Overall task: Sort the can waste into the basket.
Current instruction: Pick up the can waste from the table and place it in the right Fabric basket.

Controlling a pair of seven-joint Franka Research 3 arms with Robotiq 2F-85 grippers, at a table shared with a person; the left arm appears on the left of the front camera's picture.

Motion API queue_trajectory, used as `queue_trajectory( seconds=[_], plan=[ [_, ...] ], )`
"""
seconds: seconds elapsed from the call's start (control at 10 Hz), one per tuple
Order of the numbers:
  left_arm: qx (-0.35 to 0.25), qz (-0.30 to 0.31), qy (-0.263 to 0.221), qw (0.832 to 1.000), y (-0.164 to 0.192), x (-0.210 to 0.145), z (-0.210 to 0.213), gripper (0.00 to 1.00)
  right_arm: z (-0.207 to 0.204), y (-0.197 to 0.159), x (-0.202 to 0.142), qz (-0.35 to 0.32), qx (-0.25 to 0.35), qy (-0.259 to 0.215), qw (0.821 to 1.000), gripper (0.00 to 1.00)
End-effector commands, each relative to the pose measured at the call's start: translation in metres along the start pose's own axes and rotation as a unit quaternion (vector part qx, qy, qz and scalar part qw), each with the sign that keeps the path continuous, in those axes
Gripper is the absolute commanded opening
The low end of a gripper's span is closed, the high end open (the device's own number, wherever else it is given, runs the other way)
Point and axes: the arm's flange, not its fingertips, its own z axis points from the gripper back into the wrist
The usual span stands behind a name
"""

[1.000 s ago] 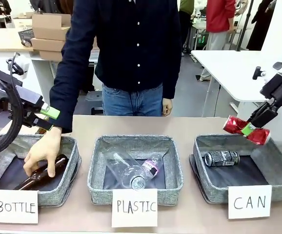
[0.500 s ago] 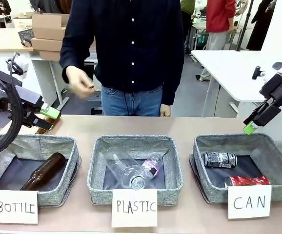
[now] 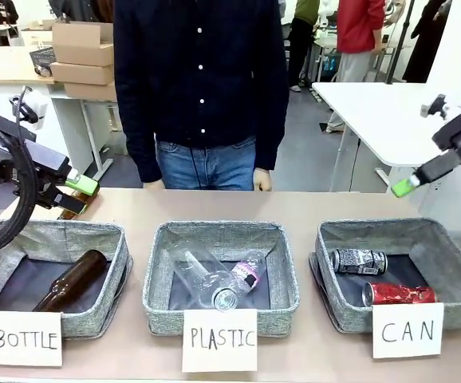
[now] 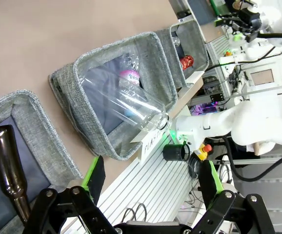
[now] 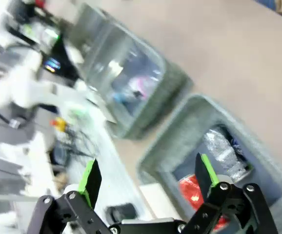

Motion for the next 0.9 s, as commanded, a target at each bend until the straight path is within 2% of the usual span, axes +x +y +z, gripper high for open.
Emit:
queue_trajectory(
  seconds=[0.0, 0.1, 0.2, 0.3, 0.4, 0.8],
  plan=[
    [0.0, -0.009, 0.001, 1.0, 0.002, -0.001, 0.001, 1.0, 0.031, 0.011, 0.005, -0.263, 0.178, -0.218, 0.923, 1.0],
    [0.0, -0.009, 0.001, 1.0, 0.002, -0.001, 0.001, 1.0, 0.035, 0.016, 0.001, -0.301, 0.186, -0.259, 0.899, 1.0],
    [0.0, -0.009, 0.001, 1.0, 0.002, -0.001, 0.001, 1.0, 0.033, 0.016, -0.001, -0.344, 0.18, -0.266, 0.882, 1.0],
    [0.0, -0.009, 0.001, 1.0, 0.002, -0.001, 0.001, 1.0, 0.028, 0.013, -0.003, -0.359, 0.172, -0.254, 0.882, 1.0],
    [0.0, -0.009, 0.001, 1.0, 0.002, -0.001, 0.001, 1.0, 0.04, 0.013, -0.005, -0.179, 0.126, -0.098, 0.971, 1.0],
    [0.0, -0.009, 0.001, 1.0, 0.002, -0.001, 0.001, 1.0, 0.04, 0.013, -0.005, -0.179, 0.126, -0.098, 0.971, 1.0]
  ],
)
